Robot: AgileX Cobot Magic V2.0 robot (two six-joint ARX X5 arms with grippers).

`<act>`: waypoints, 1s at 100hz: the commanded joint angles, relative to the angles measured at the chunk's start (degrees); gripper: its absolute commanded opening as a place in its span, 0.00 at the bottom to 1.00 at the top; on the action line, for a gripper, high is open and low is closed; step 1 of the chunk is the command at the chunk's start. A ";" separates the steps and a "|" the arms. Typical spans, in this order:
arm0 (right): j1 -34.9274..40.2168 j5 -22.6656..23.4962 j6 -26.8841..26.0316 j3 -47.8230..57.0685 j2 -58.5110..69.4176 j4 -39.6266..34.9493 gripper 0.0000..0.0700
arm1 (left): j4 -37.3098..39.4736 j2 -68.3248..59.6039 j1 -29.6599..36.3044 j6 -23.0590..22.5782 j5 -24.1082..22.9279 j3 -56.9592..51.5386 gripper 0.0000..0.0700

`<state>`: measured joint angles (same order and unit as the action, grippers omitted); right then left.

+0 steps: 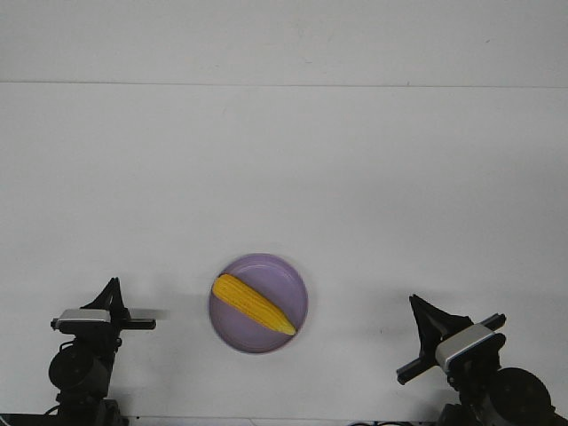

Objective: Place corn on plate with both arms

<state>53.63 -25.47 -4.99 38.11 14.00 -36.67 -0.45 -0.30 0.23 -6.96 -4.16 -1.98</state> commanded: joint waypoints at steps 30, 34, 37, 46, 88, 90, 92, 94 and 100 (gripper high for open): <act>-2.32 -0.13 1.29 0.33 0.28 0.72 0.02 | 0.57 0.13 0.00 -0.72 0.04 1.18 0.02; -5.77 0.81 3.15 0.20 0.28 1.07 0.02 | 0.57 0.13 0.00 -0.72 0.04 1.18 0.02; -8.90 2.27 3.28 -0.20 0.28 1.31 0.02 | 0.59 0.13 0.00 -0.72 0.04 1.18 0.02; -21.14 8.00 5.60 -3.96 -0.17 5.20 0.02 | 0.57 0.13 0.00 -0.72 0.04 1.18 0.02; -56.83 28.94 4.94 -34.32 -13.92 30.23 0.02 | 0.57 0.13 0.00 -0.72 0.04 1.18 0.02; -56.98 28.61 4.57 -35.17 -13.92 30.71 0.02 | 0.57 0.13 0.00 -0.72 0.07 1.18 0.02; -57.05 28.44 4.28 -35.93 -13.92 31.01 0.02 | 0.57 0.13 0.00 -0.72 0.07 1.18 0.02; -57.05 28.46 4.22 -36.61 -13.92 31.19 0.02 | 0.57 0.13 0.00 -0.72 0.07 1.18 0.02; -57.05 28.44 4.35 -37.40 -13.92 29.44 0.02 | 0.57 0.13 0.00 -0.72 0.04 1.18 0.02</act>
<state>-3.38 3.05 0.91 0.84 0.08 -7.35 -0.47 -0.30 0.23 -6.96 -4.16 -1.98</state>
